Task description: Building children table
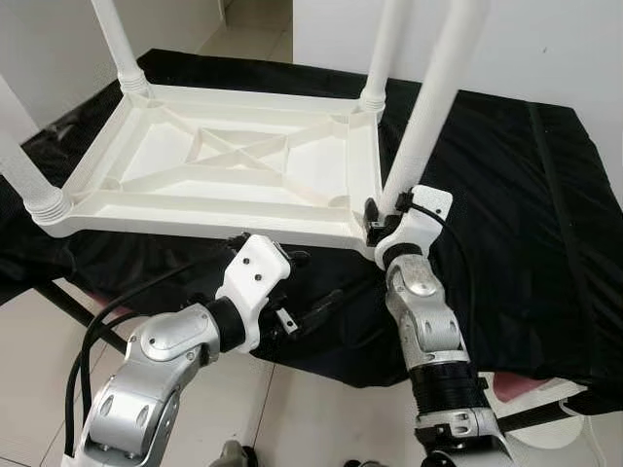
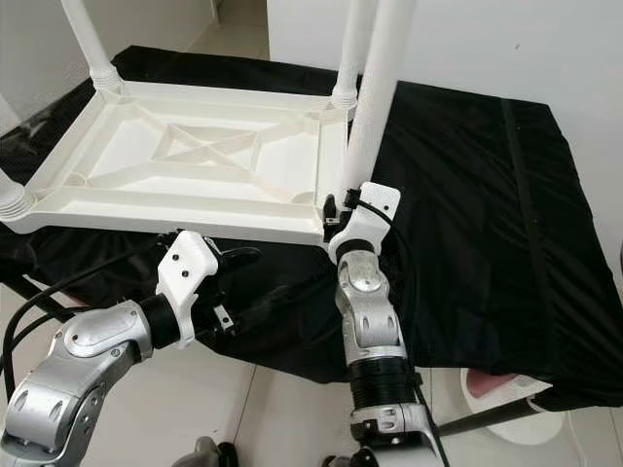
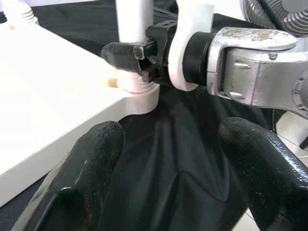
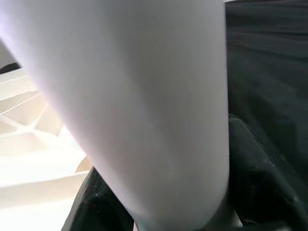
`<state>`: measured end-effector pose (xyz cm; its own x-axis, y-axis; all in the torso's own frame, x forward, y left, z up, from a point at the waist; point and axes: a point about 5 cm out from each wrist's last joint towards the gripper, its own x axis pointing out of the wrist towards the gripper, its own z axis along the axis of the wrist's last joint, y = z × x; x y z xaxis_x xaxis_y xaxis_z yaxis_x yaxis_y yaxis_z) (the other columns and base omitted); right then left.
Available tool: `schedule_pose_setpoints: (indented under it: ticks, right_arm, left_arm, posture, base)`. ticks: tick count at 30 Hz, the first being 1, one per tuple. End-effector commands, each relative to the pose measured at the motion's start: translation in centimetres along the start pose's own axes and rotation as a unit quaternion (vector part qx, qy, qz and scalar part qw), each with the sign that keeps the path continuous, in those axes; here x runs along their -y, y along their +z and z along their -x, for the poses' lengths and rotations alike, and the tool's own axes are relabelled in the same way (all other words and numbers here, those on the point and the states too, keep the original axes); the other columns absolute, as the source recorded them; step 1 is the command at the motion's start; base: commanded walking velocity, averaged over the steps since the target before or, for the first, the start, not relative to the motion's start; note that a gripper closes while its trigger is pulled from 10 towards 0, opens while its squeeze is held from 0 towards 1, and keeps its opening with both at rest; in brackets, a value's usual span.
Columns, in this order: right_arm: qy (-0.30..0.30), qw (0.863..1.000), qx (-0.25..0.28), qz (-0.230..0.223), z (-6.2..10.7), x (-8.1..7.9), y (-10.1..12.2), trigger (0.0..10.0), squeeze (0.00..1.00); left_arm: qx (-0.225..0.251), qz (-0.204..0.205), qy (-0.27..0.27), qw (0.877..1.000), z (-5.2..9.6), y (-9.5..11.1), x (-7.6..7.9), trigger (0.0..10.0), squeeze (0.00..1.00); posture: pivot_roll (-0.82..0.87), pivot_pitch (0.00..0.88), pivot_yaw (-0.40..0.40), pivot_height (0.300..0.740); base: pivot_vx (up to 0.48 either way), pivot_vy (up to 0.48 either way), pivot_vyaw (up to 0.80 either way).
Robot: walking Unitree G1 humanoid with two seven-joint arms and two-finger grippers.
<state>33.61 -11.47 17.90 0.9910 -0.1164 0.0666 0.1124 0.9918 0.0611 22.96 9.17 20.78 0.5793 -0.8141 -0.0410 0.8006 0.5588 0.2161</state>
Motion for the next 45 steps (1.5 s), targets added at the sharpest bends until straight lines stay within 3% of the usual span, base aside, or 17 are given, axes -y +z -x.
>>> schedule_pose_setpoints:
  ticks: [1, 3, 4, 5, 6, 9, 10, 11, 17, 22, 25, 28, 35, 42, 43, 44, 45]
  right_arm:
    - [-0.039, 0.995, -0.090, 0.009, 1.0, 1.3, -3.9, 0.0, 0.00]
    - [-0.025, 0.996, -0.084, 0.012, 1.0, 0.8, -3.8, 0.0, 0.00]
    - [0.008, 0.997, -0.072, 0.024, 1.0, 0.1, -3.4, 5.5, 0.00]
    - [0.008, 0.997, -0.072, 0.024, 1.0, 0.1, -3.4, 5.5, 0.00]
    - [0.020, 0.998, -0.059, 0.025, 1.1, -0.2, -3.0, 10.0, 0.00]
    - [0.020, 0.998, -0.057, 0.025, 1.2, -0.2, -2.9, 10.0, 0.00]
    - [0.028, 0.998, -0.052, 0.023, 1.2, -0.4, -2.7, 10.0, 1.00]
    - [0.066, 0.997, -0.041, 0.010, 1.3, -1.1, -2.2, 10.0, 0.00]
    - [0.207, 0.978, 0.026, -0.003, 1.5, -2.5, 0.6, 10.0, 0.00]
    - [0.270, 0.958, 0.061, 0.073, 0.1, -0.2, 2.3, 10.0, 0.00]
    - [0.324, 0.938, 0.038, 0.117, -0.9, 1.1, 2.3, 10.0, 0.00]
    - [0.432, 0.894, -0.016, 0.117, -1.3, 2.0, 1.9, 10.0, 0.00]
    - [0.528, 0.839, -0.058, 0.121, -2.2, 1.6, 2.0, 10.0, 0.00]
    - [0.560, 0.816, -0.064, 0.130, -3.2, 0.5, 2.2, 10.0, 0.00]
    - [0.556, 0.818, -0.066, 0.133, -3.4, 0.5, 2.1, 7.7, 0.00]
    - [0.556, 0.818, -0.066, 0.133, -3.4, 0.5, 2.1, 7.7, 0.00]
    - [0.555, 0.819, -0.068, 0.132, -3.5, 0.5, 1.9, 0.0, 0.00]
  left_arm:
    - [-0.010, 0.007, 0.044, 0.999, 0.1, -0.3, -0.5, 10.0, 0.00]
    - [-0.010, 0.007, 0.044, 0.999, 0.1, -0.3, -0.5, 10.0, 0.00]
    - [-0.010, 0.007, 0.044, 0.999, 0.1, -0.3, -0.4, 10.0, 0.00]
    - [-0.010, 0.007, 0.044, 0.999, 0.1, -0.3, -0.4, 10.0, 0.00]
    - [-0.010, 0.007, 0.044, 0.999, 0.1, -0.3, -0.4, 10.0, 0.00]
    - [-0.010, 0.007, 0.044, 0.999, 0.1, -0.3, -0.4, 10.0, 0.00]
    - [-0.010, 0.007, 0.043, 0.999, 0.0, -0.3, -0.4, 10.0, 0.00]
    - [-0.010, 0.007, 0.043, 0.999, 0.0, -0.4, -0.4, 10.0, 0.00]
    - [-0.009, 0.006, 0.043, 0.999, -0.1, -0.3, -0.4, 10.0, 0.00]
    - [-0.009, 0.006, 0.045, 0.999, 0.0, -0.3, -0.4, 10.0, 0.00]
    - [-0.008, 0.005, 0.046, 0.999, 0.0, -0.3, -0.5, 10.0, 0.00]
    - [-0.008, 0.004, 0.046, 0.999, 0.1, -0.3, -0.5, 10.0, 0.00]
    - [-0.009, 0.002, 0.045, 0.999, 0.2, -0.2, -0.6, 10.0, 0.00]
    - [-0.010, -0.001, 0.046, 0.999, 0.3, -0.1, -0.7, 10.0, 0.00]
    - [-0.011, -0.002, 0.046, 0.999, 0.3, -0.1, -0.7, 10.0, 0.00]
    - [-0.011, -0.002, 0.046, 0.999, 0.3, -0.1, -0.7, 10.0, 0.00]
    - [-0.011, -0.002, 0.047, 0.999, 0.3, -0.1, -0.7, 10.0, 0.00]
  posture:
    - [-0.02, 0.184, 0.031, 0.740]
    - [-0.02, 0.184, 0.031, 0.740]
    - [-0.02, 0.187, 0.031, 0.740]
    - [-0.02, 0.187, 0.031, 0.740]
    - [-0.02, 0.187, 0.031, 0.740]
    - [-0.02, 0.187, 0.031, 0.740]
    - [-0.02, 0.187, 0.031, 0.740]
    - [-0.02, 0.187, 0.031, 0.740]
    - [-0.02, 0.186, 0.027, 0.740]
    - [-0.02, 0.181, 0.023, 0.740]
    - [-0.02, 0.181, 0.024, 0.740]
    - [-0.01, 0.180, 0.027, 0.740]
    - [0.00, 0.173, 0.038, 0.740]
    - [0.02, 0.169, 0.038, 0.740]
    - [0.02, 0.169, 0.038, 0.740]
    - [0.02, 0.169, 0.038, 0.740]
    - [0.02, 0.169, 0.038, 0.740]
  base:
    - [0.000, 0.000, 0.00]
    - [0.000, 0.000, 0.00]
    - [0.000, 0.000, 0.00]
    - [0.000, 0.000, 0.00]
    - [0.000, 0.000, 0.00]
    - [0.000, 0.000, 0.00]
    - [0.000, 0.000, 0.00]
    - [0.000, 0.000, 0.00]
    - [0.000, 0.000, 0.00]
    - [0.000, 0.000, 0.00]
    - [0.000, 0.000, 0.00]
    - [0.000, 0.000, 0.00]
    - [0.000, 0.000, 0.00]
    - [0.000, 0.000, 0.00]
    - [0.000, 0.000, 0.00]
    - [0.000, 0.000, 0.00]
    - [0.000, 0.000, 0.00]
